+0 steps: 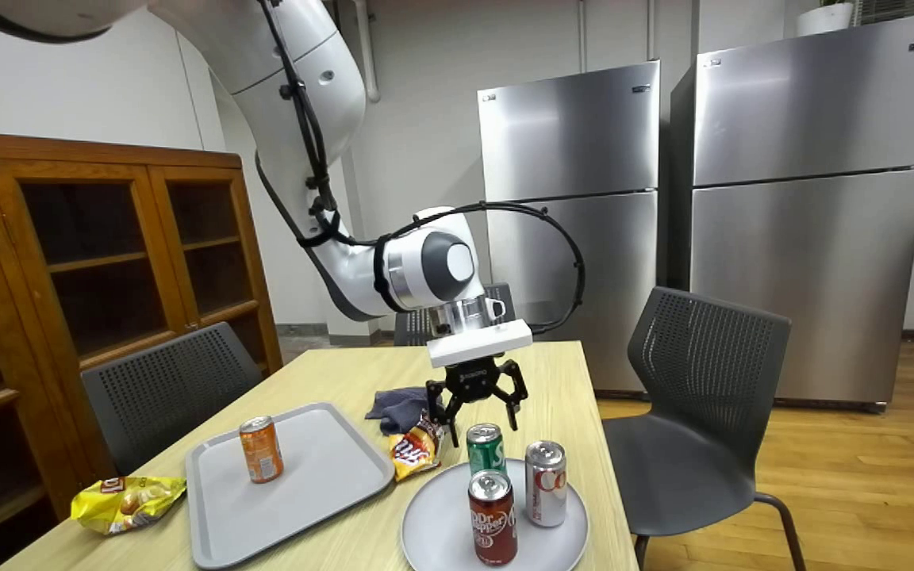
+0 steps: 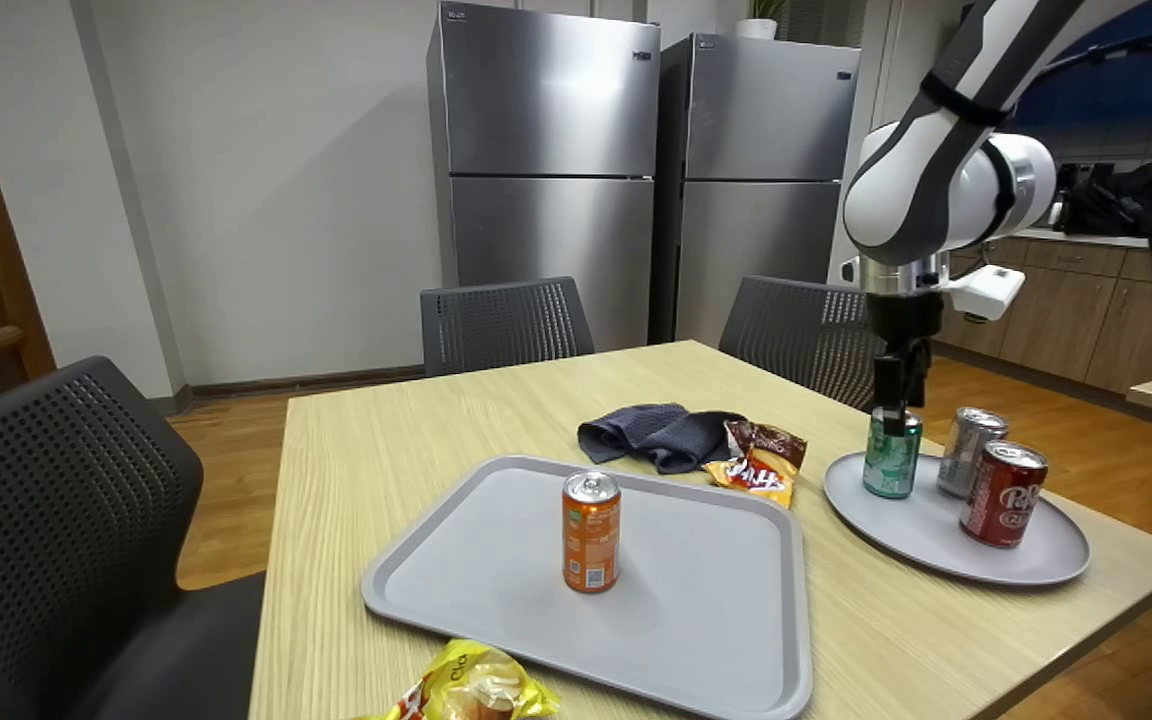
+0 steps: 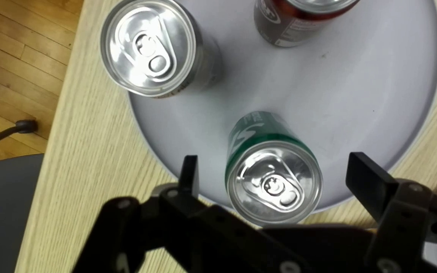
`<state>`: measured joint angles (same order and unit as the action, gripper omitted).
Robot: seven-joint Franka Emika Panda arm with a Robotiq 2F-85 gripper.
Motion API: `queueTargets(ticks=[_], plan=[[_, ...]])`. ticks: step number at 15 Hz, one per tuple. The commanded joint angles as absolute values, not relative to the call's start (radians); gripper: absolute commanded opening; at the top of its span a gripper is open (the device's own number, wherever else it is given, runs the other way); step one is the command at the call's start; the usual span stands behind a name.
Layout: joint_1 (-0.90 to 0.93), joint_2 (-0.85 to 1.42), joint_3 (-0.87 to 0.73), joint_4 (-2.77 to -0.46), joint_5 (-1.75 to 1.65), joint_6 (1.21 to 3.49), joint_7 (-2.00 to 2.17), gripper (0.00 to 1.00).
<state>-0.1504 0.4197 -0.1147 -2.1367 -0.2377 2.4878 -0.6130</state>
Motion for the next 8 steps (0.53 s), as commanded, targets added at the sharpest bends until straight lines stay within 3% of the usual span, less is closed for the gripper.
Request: queueTargets(ticks=[1,8], plan=[[-0.172,0.450,-0.098,-2.103,-0.259,2.478,-0.625,1.00],[-0.177,0.485,-0.102,-2.082,-0.268,2.474,-0.617,1.00]])
